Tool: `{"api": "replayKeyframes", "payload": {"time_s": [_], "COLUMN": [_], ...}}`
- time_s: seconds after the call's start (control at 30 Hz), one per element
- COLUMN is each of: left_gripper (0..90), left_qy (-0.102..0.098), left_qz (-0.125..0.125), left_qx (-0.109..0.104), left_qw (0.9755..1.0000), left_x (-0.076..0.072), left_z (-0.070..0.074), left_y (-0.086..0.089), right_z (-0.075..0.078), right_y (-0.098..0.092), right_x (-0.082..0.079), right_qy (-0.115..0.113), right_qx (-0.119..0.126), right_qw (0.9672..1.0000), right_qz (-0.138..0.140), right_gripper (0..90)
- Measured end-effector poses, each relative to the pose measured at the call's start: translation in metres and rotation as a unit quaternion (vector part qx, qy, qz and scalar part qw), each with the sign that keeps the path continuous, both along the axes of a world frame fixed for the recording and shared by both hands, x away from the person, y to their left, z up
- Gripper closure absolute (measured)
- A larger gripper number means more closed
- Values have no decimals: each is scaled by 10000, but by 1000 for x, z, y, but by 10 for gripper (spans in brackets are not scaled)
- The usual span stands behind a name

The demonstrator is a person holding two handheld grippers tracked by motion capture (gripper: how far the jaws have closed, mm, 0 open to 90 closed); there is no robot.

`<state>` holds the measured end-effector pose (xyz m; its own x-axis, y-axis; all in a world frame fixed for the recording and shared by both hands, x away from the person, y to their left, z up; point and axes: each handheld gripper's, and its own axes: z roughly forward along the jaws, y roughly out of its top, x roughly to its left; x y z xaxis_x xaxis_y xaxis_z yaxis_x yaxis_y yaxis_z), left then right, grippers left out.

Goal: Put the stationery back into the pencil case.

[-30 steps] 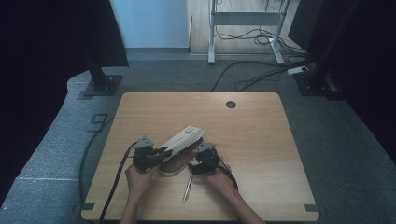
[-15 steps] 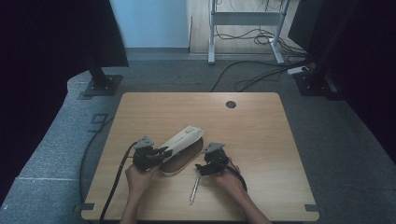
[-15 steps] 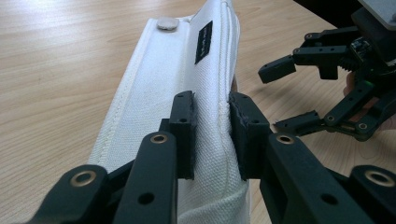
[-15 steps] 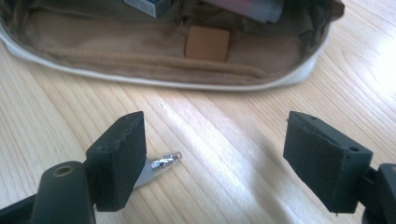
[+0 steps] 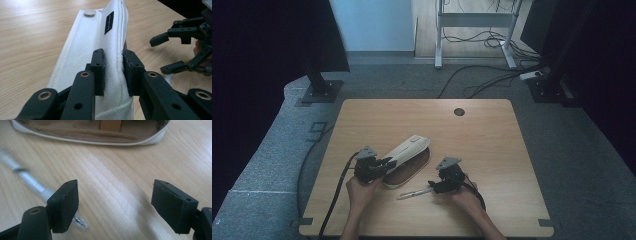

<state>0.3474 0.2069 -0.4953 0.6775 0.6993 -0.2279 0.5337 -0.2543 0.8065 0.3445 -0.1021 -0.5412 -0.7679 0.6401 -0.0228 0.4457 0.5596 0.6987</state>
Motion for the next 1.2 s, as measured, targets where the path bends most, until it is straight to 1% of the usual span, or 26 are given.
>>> {"api": "replayKeyframes", "payload": {"time_s": [0.2, 0.3, 0.43, 0.5, 0.57, 0.63, 0.73, 0.77, 0.8, 0.87, 0.9, 1.0, 1.1, 1.2], "left_gripper": [726, 726, 727, 727, 727, 727, 727, 727, 727, 727, 726, 726, 726, 726], "left_qy": [-1, -4, -6, -13, -15, -14, -16, -15, -12, -10, -11, -9, -7, -10], "left_qz": [-1, 7, 7, 2, 7, 10, 9, 8, 7, 4, 4, 2, 1, 2], "left_qx": [-4, -14, -12, 2, -1, -4, -7, -7, -7, -5, -7, -11, -15, -12], "left_qw": [10000, 10000, 10000, 10000, 10000, 10000, 10000, 10000, 10000, 10000, 10000, 10000, 10000, 10000], "left_x": [0, 0, 0, 0, 0, 0, 0, 0, 0, 0, 0, 0, 0, 0], "left_z": [0, 0, 0, 0, 0, 0, 0, 0, 0, 0, 0, 0, 0, -1], "left_y": [0, 0, 1, 1, 1, 1, 1, 1, 1, 1, 1, 1, 1, 1], "right_z": [-1, 2, 6, 6, 6, 5, 4, 4, 3, 3, 2, 1, 0, 1], "right_y": [-8, -11, -10, -7, -4, -1, 3, 4, 5, 8, 9, 12, 14, 13], "right_x": [-10, -15, -23, -26, -28, -29, -30, -30, -30, -30, -30, -29, -28, -28], "right_qy": [13, 22, 37, 62, 95, 172, 196, 209, 195, 264, 263, 308, 277, 247], "right_qx": [45, 144, 271, 311, 342, 346, 315, 294, 275, 224, 206, 188, 167, 106], "right_qw": [10000, 9999, 9992, 9985, 9976, 9970, 9959, 9951, 9950, 9939, 9934, 9925, 9922, 9911], "right_qz": [49, 92, 305, 443, 592, 677, 829, 918, 939, 1043, 1093, 1169, 1200, 1305], "right_gripper": [225, 256, 310, 331, 370, 406, 485, 505, 516, 553, 566, 609, 645, 733]}}
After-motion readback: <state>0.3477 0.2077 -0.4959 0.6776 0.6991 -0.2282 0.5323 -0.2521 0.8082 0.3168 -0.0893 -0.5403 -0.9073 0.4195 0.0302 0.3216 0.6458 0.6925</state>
